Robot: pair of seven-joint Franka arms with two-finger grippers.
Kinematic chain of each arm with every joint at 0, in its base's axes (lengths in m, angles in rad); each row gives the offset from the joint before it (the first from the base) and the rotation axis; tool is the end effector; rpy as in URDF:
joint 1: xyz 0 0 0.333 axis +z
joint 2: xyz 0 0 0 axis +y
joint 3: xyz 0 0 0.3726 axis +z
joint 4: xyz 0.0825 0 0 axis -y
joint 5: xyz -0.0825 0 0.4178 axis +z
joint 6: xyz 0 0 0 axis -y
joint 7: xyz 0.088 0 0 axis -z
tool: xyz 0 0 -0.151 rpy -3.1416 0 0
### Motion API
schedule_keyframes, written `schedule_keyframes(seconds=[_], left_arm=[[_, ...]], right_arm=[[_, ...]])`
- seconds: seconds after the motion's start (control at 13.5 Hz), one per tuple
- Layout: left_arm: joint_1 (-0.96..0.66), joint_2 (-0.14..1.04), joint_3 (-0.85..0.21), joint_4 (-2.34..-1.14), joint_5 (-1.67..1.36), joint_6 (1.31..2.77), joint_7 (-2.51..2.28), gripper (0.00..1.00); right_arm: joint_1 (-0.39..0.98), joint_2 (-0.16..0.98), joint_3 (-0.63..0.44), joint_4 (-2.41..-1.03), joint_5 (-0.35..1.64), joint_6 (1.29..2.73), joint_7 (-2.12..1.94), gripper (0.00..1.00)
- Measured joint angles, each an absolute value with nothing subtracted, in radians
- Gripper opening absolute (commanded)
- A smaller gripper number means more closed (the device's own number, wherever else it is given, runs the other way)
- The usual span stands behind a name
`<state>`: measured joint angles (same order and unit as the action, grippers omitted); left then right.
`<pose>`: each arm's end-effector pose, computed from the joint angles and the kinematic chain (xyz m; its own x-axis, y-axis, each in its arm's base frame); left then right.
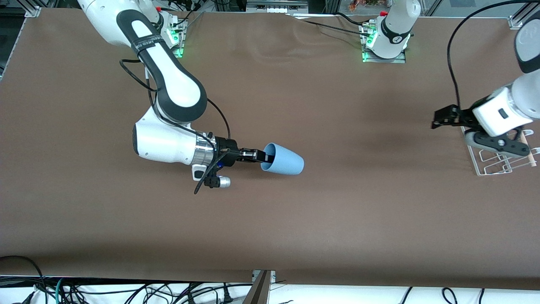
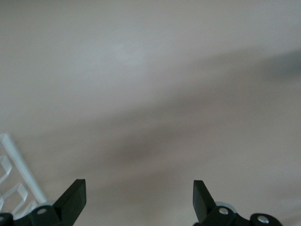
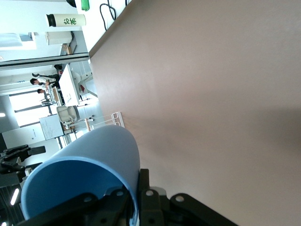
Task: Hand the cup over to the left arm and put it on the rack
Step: 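Lift the cup with the right gripper while the left gripper approaches, then grasp the cup rim with the left gripper beside the right gripper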
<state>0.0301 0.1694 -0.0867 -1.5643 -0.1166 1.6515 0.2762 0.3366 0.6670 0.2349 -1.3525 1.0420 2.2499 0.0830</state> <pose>0.6434 -0.0493 0.5439 0.9479 -0.3154 -0.0438 -0.3062 -0.9406 0.1468 0.7052 0.4596 0.3873 0.9785 -0.0839 -0.1882 -0.2044 -0.5114 -0.8347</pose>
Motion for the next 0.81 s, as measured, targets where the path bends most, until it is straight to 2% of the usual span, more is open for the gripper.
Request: schedule_keyframes(seconds=[0.59,0.81], left_arm=[[-0.124,0.270,-0.131,-1.597,-0.261,2.015,0.723,1.00],[-0.145,0.273,-0.177,-1.675,-0.261,2.134,0.892,1.00]], right_arm=[[0.406,0.696,0.235,-1.294,1.089,2.253,0.103,0.00],[0.409,0.698,0.235,-1.274,1.112,2.252,0.104,0.00]])
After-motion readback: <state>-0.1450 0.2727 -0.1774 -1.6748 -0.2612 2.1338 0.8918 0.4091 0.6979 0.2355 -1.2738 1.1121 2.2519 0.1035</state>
